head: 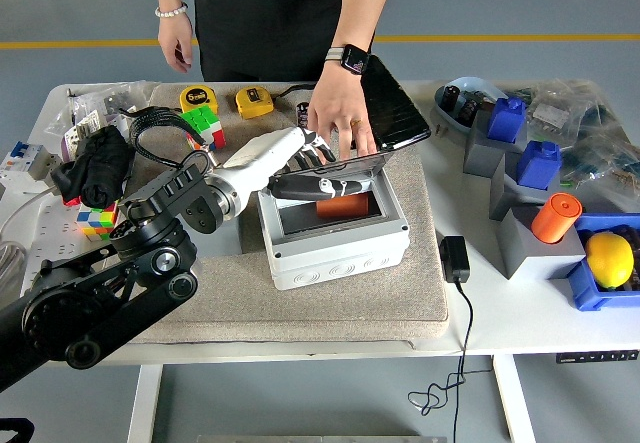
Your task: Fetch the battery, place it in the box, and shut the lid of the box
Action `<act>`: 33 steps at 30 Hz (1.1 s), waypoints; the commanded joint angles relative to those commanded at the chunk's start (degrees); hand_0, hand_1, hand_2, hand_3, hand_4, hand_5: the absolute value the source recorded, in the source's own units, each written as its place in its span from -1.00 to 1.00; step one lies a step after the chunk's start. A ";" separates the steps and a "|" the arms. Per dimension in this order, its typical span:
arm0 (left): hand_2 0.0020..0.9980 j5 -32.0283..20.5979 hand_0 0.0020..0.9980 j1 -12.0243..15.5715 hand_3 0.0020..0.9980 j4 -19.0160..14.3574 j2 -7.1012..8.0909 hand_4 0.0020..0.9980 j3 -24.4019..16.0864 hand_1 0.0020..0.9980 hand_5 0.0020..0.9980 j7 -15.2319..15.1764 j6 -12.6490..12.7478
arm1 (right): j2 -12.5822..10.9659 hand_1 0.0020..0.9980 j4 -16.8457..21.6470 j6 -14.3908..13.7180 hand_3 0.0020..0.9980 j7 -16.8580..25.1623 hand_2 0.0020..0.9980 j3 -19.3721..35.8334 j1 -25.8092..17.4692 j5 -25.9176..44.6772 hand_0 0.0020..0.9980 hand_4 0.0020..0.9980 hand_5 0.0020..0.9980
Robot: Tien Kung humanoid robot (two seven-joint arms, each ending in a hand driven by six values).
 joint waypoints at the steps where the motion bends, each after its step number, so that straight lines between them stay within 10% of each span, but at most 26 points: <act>1: 0.18 -0.07 -0.38 0.04 0.25 0.00 -0.01 1.00 -0.01 0.18 0.48 0.00 0.00 | 0.00 0.37 0.00 -0.01 0.31 0.00 0.37 0.01 0.00 0.00 0.45 1.00 0.16; 33: 0.17 -2.16 -0.43 0.58 0.24 -4.92 -0.03 1.00 -0.42 0.16 0.53 -0.56 0.50 | 0.08 0.37 -0.02 -0.03 0.31 0.00 0.37 0.10 -0.15 -0.12 0.45 1.00 0.16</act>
